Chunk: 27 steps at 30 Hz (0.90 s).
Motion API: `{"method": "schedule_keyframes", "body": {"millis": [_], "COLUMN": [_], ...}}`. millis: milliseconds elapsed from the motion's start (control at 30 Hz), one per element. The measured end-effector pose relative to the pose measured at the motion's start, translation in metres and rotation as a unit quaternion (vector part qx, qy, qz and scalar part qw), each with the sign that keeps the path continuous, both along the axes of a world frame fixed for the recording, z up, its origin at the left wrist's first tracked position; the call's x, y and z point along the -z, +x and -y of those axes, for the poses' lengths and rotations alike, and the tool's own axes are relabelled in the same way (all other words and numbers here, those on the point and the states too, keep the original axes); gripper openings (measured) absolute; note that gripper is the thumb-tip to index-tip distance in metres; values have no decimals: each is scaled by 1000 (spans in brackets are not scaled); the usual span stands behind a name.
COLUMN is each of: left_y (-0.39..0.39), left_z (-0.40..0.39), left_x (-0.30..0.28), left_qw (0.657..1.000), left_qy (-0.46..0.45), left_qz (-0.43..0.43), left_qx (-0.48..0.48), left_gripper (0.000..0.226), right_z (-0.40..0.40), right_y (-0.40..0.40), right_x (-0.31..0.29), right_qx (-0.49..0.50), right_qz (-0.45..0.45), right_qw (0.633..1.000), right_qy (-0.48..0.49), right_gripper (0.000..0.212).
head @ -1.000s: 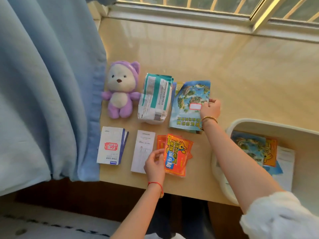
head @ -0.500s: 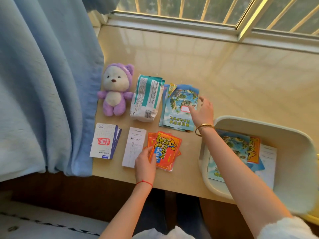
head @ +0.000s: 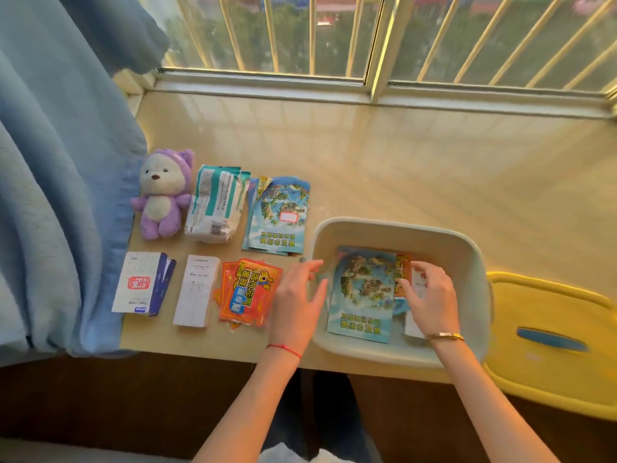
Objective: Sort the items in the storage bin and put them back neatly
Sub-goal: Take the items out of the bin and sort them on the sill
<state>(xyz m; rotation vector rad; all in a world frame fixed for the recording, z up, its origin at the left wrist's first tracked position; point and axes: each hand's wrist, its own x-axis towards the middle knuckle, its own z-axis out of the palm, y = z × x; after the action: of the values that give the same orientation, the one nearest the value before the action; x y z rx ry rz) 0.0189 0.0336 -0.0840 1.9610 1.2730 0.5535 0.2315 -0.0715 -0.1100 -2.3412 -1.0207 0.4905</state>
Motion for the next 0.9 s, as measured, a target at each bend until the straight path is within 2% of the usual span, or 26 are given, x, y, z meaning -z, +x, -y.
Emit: {"method": "schedule_keyframes", "body": {"millis": [167,400,567,767,900], "left_y": [57,89,92,94,96], "left_z": [15,11,13,14,12], "left_x": [40,92,112,127,132], "left_qw": [989,956,935,939,935], "left_qy": [-109,-211,-236,-236,-272], "left_qz": [-80,-205,-261,-230,-183], "left_qx": [60,-10,-49,-96,-136], "left_gripper": [43,51,55,64,58], "right_z": [25,0,-24,-36,-32], "right_y": [37,55,58,61,60], "right_x": [36,70,87,97,95], "right_qx": [16,27,38,55,83], "right_qz": [-36,-96,-42,-16,-62], "right_qw": [993,982,977,970,981], "right_qy": [-114,-157,-206,-236,-162], "right_gripper": [42,46,39,36,27]}}
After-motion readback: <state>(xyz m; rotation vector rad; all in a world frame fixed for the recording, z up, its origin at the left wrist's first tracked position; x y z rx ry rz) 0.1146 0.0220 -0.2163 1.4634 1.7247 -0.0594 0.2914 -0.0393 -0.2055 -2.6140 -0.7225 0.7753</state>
